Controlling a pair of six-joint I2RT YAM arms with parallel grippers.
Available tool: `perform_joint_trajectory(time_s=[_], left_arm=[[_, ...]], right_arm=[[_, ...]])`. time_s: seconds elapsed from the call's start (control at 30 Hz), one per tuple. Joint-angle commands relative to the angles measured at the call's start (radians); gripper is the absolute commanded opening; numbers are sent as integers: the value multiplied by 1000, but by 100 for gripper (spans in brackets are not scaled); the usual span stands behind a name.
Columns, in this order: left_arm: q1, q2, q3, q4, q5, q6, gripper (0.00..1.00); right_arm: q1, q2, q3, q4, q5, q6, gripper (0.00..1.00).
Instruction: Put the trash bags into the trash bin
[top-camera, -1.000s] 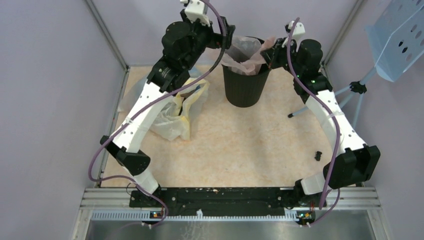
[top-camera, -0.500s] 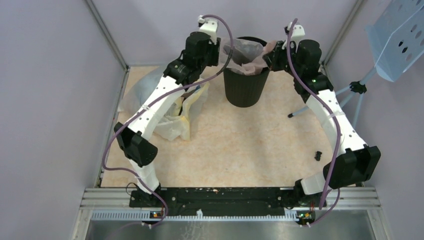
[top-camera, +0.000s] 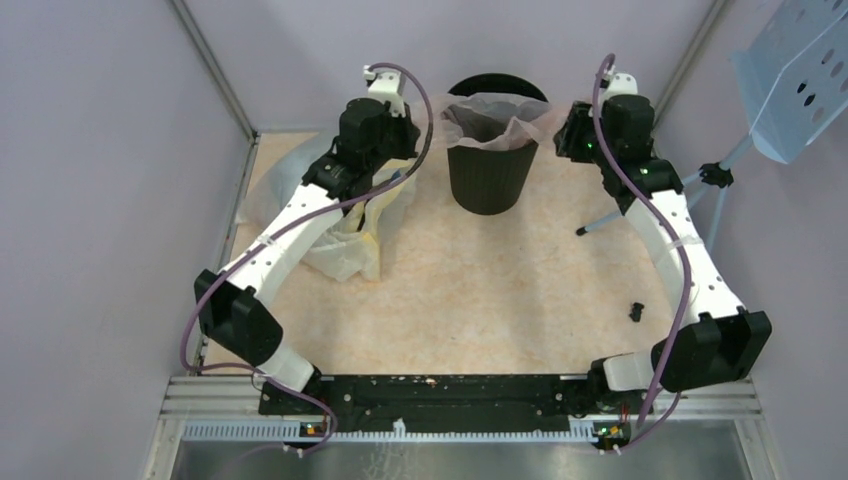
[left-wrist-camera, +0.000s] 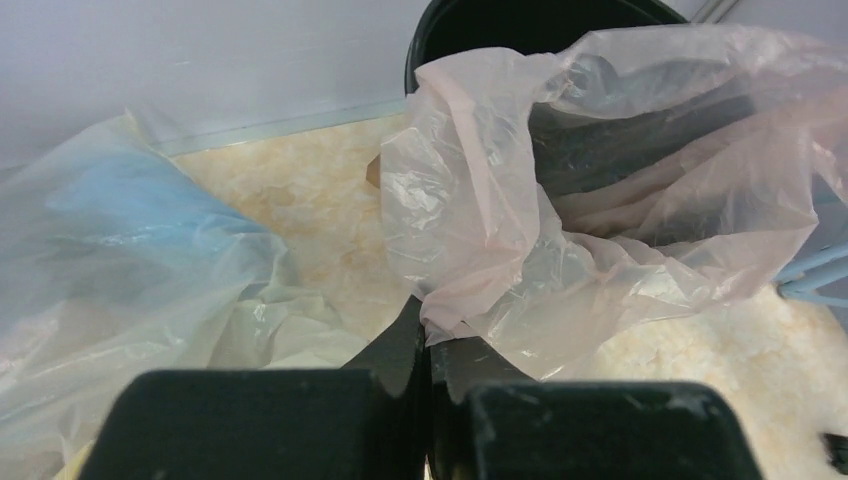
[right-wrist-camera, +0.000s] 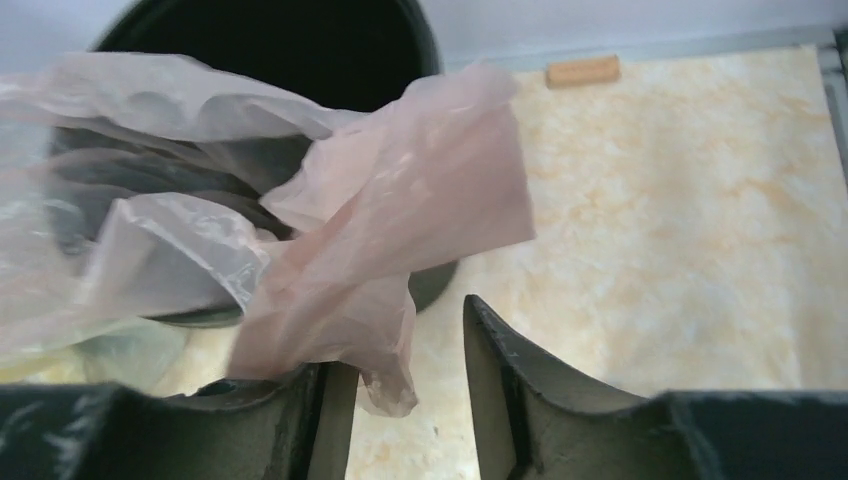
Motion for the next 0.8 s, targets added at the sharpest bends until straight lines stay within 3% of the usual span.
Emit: perform_joint_trajectory(time_s=[0.0,0.1,0.2,0.5,0.77], left_arm=[[25,-96,-90,141,61,-61,0],[38,-114,-140,153,46,-70,0],[59,-113,-168,154,36,-84,0],[94,-41,-224,289,31,-54,1],[155,108,-128,380,197,-96,17]], right_arm=[[-48,-98,-93,34,5,63,36],[-72,-130,-156,63,10,90,14],[-106,-132,-183,76,11,116,8],[-178,-47,-224,209,-82,203,11],[-193,120,-104,264,-190,223,23]])
